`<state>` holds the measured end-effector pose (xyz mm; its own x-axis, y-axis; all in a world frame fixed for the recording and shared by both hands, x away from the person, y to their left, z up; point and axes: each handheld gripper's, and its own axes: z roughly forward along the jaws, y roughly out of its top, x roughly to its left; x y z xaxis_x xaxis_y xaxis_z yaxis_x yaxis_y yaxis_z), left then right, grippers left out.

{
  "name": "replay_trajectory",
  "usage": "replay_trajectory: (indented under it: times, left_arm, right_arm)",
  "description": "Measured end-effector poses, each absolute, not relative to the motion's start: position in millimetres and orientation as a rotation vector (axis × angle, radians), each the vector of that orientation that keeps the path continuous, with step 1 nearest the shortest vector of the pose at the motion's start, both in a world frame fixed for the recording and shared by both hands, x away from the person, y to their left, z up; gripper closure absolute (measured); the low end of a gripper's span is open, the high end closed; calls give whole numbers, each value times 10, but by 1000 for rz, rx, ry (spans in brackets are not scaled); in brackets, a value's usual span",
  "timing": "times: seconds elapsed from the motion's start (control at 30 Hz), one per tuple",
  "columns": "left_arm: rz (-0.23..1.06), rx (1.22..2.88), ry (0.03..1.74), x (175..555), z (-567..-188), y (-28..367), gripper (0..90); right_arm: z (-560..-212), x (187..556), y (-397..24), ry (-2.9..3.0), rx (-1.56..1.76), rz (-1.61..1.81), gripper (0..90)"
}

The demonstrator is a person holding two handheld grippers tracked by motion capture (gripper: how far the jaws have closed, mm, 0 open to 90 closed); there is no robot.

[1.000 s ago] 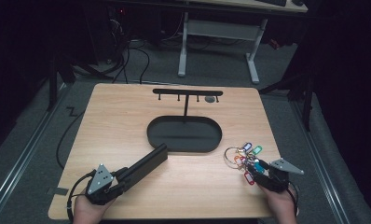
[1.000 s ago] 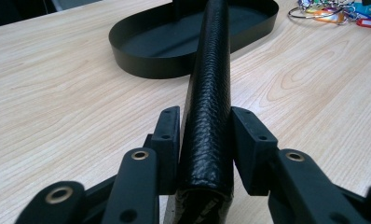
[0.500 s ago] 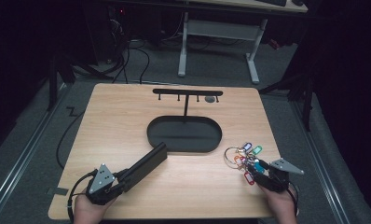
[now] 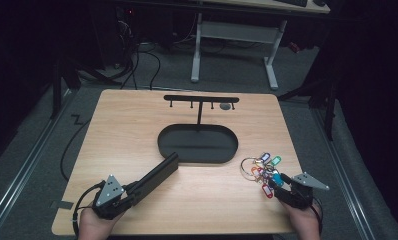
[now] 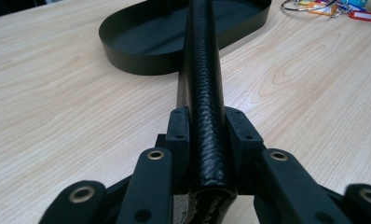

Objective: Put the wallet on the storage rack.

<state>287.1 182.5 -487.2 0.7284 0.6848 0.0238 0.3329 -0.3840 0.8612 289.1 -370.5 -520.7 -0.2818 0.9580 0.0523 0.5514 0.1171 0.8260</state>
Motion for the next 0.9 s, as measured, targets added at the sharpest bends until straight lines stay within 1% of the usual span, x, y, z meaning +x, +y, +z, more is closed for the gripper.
replay_trajectory:
  times: [0.33, 0.5, 0.8, 0.9]
  left_arm:
    - [520, 2003, 684, 2820, -4779, 1663, 740]
    - [533, 2055, 635, 2888, -4733, 1487, 740]
    - [531, 2103, 513, 3000, -4465, 1249, 740]
    - [560, 2180, 440, 3108, -4327, 1147, 740]
  right_arm:
    - [-5223, 2840, -3743, 1907, 1452, 1042, 422]
    - [-5215, 2787, -3788, 1883, 1471, 1069, 417]
    - [-5205, 2722, -3888, 1853, 1490, 1105, 421]
    - [-5201, 2705, -3894, 1851, 1491, 1107, 422]
